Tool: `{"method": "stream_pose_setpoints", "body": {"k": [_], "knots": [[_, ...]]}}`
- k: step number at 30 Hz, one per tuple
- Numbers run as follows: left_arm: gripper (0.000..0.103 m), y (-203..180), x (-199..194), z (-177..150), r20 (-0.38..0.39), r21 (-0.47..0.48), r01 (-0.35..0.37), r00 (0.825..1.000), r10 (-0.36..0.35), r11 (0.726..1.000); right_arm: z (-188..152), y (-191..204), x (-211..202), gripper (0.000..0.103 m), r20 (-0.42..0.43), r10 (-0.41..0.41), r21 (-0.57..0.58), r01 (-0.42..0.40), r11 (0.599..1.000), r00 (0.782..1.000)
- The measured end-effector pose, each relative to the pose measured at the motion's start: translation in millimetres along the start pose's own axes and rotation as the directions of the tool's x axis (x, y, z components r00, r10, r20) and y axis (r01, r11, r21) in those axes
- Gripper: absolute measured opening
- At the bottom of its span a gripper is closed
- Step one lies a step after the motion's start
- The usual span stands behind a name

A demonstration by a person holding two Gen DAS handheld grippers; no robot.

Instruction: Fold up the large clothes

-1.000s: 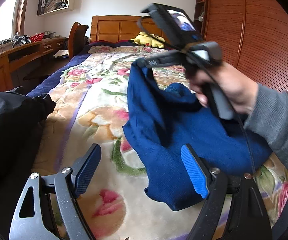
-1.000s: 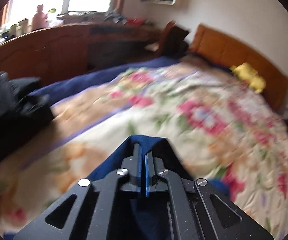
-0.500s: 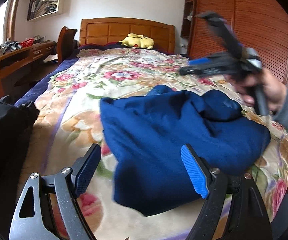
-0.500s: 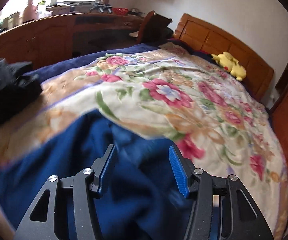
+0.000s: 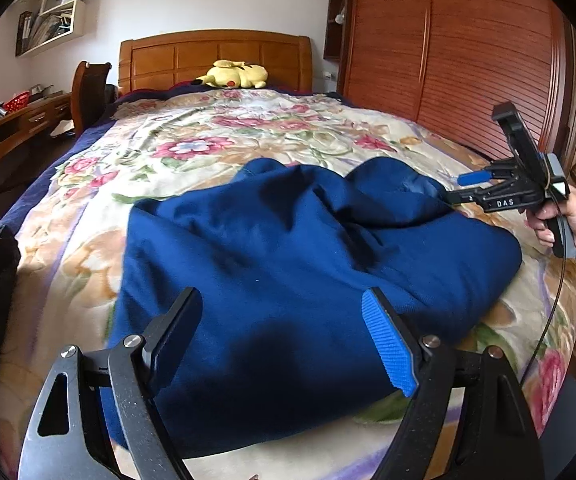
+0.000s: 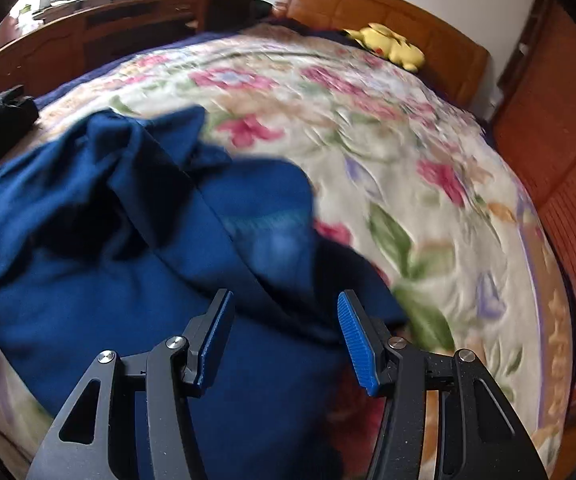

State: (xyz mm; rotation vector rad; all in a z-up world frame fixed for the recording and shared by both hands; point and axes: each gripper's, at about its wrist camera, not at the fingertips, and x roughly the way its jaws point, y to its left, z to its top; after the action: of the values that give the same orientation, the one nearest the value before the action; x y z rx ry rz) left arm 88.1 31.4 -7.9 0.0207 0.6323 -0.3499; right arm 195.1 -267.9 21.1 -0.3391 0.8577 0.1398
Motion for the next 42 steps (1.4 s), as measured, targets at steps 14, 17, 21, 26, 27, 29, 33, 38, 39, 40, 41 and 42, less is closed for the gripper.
{"method": "stream_pose_setpoints", "body": {"k": [14,17,21,26,27,29,33,38,39,40,41,42], "knots": [[0.083,-5,13,-1,-0.035,0.01,-0.003,0.999,0.003,1.0,2,18,38,0.056,0.016,-0.088,-0.081,0.089,0.993,0.996],[0.083,-5,14,-1,-0.038,0.01,-0.003,0.999,0.004,1.0,-2,24,43,0.056,0.023,-0.072,-0.102,0.074,0.992,0.997],[0.083,-5,15,-2,-0.045,0.013,-0.006,0.999,0.006,1.0,-2,31,50,0.056,0.012,-0.064,-0.156,0.065,0.986,0.998],[0.083,-5,17,-2,-0.052,0.014,-0.008,0.999,0.008,1.0,7,25,60,0.054,-0.019,-0.046,-0.2,0.041,0.979,0.999],[0.083,-5,17,-3,-0.053,0.015,-0.008,0.999,0.009,1.0,11,24,61,0.037,-0.021,-0.03,-0.209,0.025,0.978,0.999],[0.083,-4,17,-4,-0.057,0.016,-0.01,0.998,0.011,1.0,22,22,62,0.005,-0.023,-0.012,-0.236,0.006,0.972,1.0],[0.083,-1,16,-5,-0.054,0.008,-0.011,0.998,0.011,1.0,61,4,56,0.004,0.043,-0.025,-0.2,0.033,0.979,0.999],[0.083,5,12,-5,-0.041,-0.008,-0.017,0.999,0.017,1.0,112,-35,72,0.006,0.035,-0.161,0.007,0.161,0.987,0.986],[0.083,7,11,-5,-0.04,-0.008,-0.02,0.999,0.019,1.0,116,-38,80,0.015,0.008,-0.166,0.026,0.166,0.986,0.986],[0.083,8,10,-5,-0.038,-0.009,-0.023,0.999,0.023,1.0,117,-38,89,0.032,-0.029,-0.184,0.031,0.185,0.982,0.982],[0.083,10,9,-5,-0.036,-0.013,-0.025,0.999,0.025,1.0,115,-38,96,0.04,-0.067,-0.184,0.037,0.186,0.982,0.981],[0.083,11,8,-5,-0.034,-0.014,-0.027,0.999,0.026,1.0,109,-37,100,0.054,-0.097,-0.155,0.043,0.159,0.986,0.983]]}}
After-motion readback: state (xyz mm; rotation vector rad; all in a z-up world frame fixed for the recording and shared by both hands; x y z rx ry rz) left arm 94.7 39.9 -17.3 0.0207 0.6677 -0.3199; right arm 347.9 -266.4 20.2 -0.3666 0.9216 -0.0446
